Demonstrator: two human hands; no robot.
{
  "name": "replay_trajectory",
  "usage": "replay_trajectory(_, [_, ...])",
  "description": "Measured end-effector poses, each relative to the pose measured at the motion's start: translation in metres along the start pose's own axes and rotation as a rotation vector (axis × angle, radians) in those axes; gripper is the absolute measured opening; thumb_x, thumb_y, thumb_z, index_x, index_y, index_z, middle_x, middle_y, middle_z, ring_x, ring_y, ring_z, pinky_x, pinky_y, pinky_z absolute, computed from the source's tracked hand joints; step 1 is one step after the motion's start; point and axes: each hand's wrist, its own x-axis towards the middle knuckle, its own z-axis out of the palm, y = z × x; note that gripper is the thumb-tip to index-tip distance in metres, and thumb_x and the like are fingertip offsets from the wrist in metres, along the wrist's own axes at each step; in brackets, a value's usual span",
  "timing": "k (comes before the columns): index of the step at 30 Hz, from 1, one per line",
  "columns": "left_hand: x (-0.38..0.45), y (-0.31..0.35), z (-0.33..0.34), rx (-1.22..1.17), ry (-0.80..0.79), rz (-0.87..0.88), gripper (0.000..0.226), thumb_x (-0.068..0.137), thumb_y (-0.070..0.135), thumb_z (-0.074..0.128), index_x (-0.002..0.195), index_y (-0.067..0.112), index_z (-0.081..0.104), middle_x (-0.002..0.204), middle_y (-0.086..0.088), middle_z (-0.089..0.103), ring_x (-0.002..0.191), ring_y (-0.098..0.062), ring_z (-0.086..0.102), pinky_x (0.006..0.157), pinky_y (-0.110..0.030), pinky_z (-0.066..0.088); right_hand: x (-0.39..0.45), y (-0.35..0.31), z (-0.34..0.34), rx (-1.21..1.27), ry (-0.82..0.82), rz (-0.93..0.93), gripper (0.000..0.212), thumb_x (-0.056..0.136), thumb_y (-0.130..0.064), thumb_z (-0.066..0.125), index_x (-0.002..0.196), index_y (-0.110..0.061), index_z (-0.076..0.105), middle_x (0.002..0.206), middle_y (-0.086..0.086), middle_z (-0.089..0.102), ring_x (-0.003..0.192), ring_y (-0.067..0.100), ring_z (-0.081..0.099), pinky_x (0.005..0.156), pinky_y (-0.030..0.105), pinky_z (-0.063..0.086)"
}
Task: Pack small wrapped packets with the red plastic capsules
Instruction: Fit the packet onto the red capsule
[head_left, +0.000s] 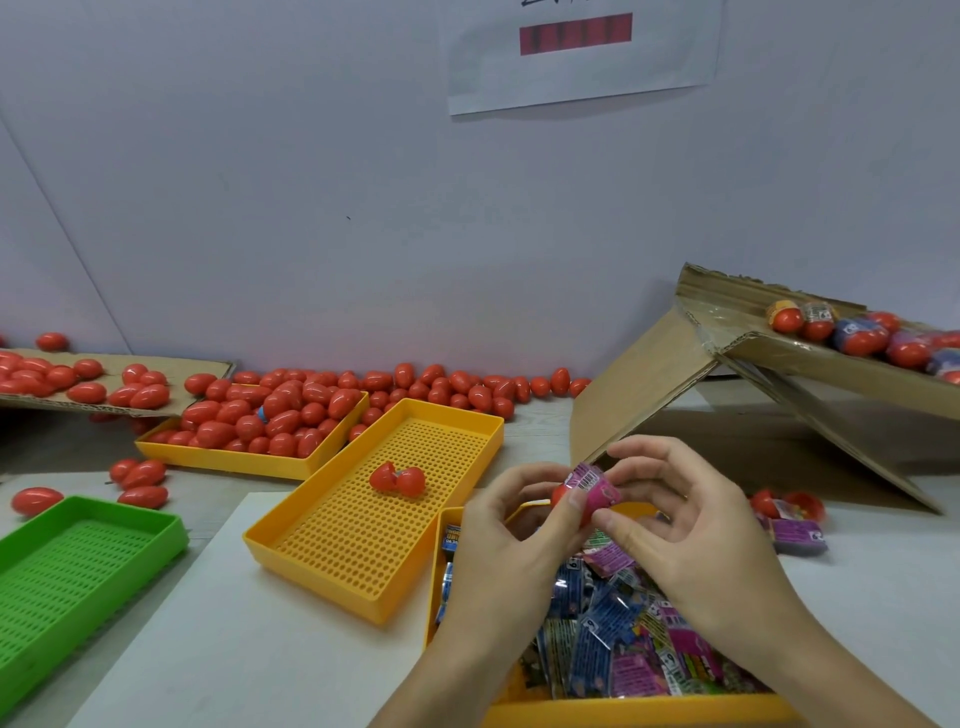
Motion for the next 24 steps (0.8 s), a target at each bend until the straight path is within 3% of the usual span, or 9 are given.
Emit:
replay_trajectory(8, [-0.0009,0.0009,-0.0020,0.099,0.004,0.037,0.022,0.083,0.022,0.077,0.105,0.023,0.073,0.095,-0.004,0.076,0.093,-0.017,0.073,0.074,-0.024,0.058,0.0015,-0.0018,-0.0035,0.000,-0.019,0.035,0.050,0.064,-0.028,0.077,0.112,-0.030,0.062,0.095,-0.012,0.073,0.091,0.005,0.071,0.073,0.011,0.054])
replay_trajectory(15, [-0.0028,0.0020,-0.0015,0.188,0.008,0.090,0.024,0.074,0.033,0.078,0.097,0.029,0.074,0.091,0.014,0.073,0.089,-0.005,0.070,0.065,-0.025,0.058,0.0021,-0.0029,-0.0064,-0.025,-0.035,0.017,0.049,0.068,-0.024,0.080,0.113,-0.029,0.063,0.097,-0.008,0.074,0.093,0.007,0.071,0.074,0.014,0.055])
replay_trajectory(19, [-0.0030,0.0004,-0.0010,0.240,-0.002,0.127,0.024,0.077,0.032,0.078,0.101,0.032,0.074,0.094,0.013,0.071,0.094,-0.007,0.068,0.077,-0.034,0.061,0.0023,-0.0024,-0.0065,-0.022,-0.071,0.013,0.048,0.071,-0.023,0.079,0.116,-0.030,0.062,0.100,-0.008,0.074,0.093,0.007,0.071,0.073,0.014,0.055])
replay_trajectory(21, [-0.0030,-0.0007,-0.0008,0.258,-0.018,0.137,0.021,0.082,0.027,0.077,0.102,0.031,0.074,0.096,0.011,0.072,0.096,-0.010,0.068,0.083,-0.032,0.059,0.0019,-0.0014,-0.0069,-0.027,-0.083,0.010,0.047,0.073,-0.023,0.078,0.116,-0.030,0.062,0.100,-0.010,0.073,0.093,0.006,0.071,0.073,0.013,0.055])
replay_trajectory(24, [-0.0027,-0.0010,0.0003,0.243,-0.022,0.140,0.018,0.085,0.026,0.074,0.102,0.029,0.073,0.095,0.010,0.073,0.094,-0.010,0.069,0.080,-0.027,0.059,0.0017,-0.0005,-0.0062,-0.027,-0.076,-0.004,0.047,0.071,-0.023,0.078,0.115,-0.030,0.063,0.101,-0.011,0.073,0.092,0.006,0.071,0.073,0.014,0.056])
